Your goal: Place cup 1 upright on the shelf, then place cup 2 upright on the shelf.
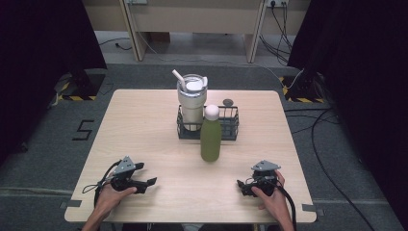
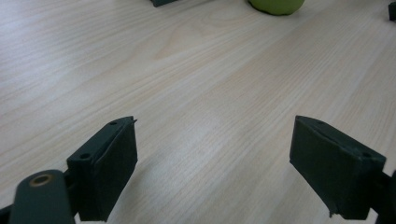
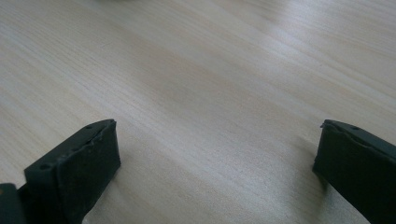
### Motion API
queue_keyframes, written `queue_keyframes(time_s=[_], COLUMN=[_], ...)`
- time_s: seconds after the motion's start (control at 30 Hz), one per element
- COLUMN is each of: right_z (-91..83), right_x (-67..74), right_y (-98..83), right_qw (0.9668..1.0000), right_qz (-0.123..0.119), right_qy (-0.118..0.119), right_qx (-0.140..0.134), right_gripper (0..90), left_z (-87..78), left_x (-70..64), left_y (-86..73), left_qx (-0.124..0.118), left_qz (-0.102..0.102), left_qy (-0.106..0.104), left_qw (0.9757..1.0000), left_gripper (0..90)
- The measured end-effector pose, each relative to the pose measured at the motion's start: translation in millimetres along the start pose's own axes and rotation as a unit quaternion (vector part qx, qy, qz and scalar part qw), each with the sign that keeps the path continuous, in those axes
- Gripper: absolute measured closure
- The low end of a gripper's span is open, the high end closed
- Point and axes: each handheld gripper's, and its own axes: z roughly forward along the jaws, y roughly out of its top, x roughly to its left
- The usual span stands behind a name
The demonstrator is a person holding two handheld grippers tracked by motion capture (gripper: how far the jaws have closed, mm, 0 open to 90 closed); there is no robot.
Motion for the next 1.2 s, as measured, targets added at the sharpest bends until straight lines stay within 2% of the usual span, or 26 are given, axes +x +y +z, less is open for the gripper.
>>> queue_keyframes(time_s=[0.4, 0.53, 0.73, 1.2], right_z=[0.1, 0.0, 0.1, 0.0], right_x=[0.1, 0.3, 0.2, 0.5], right_y=[0.1, 0.0, 0.0, -0.2], right_qw=[1.0000, 1.0000, 1.0000, 1.0000], right_qz=[0.000, 0.000, -0.001, -0.004], right_qy=[0.001, 0.001, 0.001, 0.003], right_qx=[0.000, 0.000, -0.001, 0.000], right_gripper=[0.3, 0.4, 0.4, 0.4], left_z=[-7.4, -9.4, -9.5, -9.4], left_x=[-4.2, -5.3, -6.2, -6.3], left_y=[-8.4, -11.0, -11.7, -11.8], left_qx=[0.044, 0.062, 0.064, 0.064], left_qz=[0.015, 0.030, 0.035, 0.035], left_qy=[0.010, 0.020, 0.028, 0.028], left_qw=[0.9989, 0.9974, 0.9969, 0.9969], left_gripper=[14.9, 14.9, 13.7, 13.5])
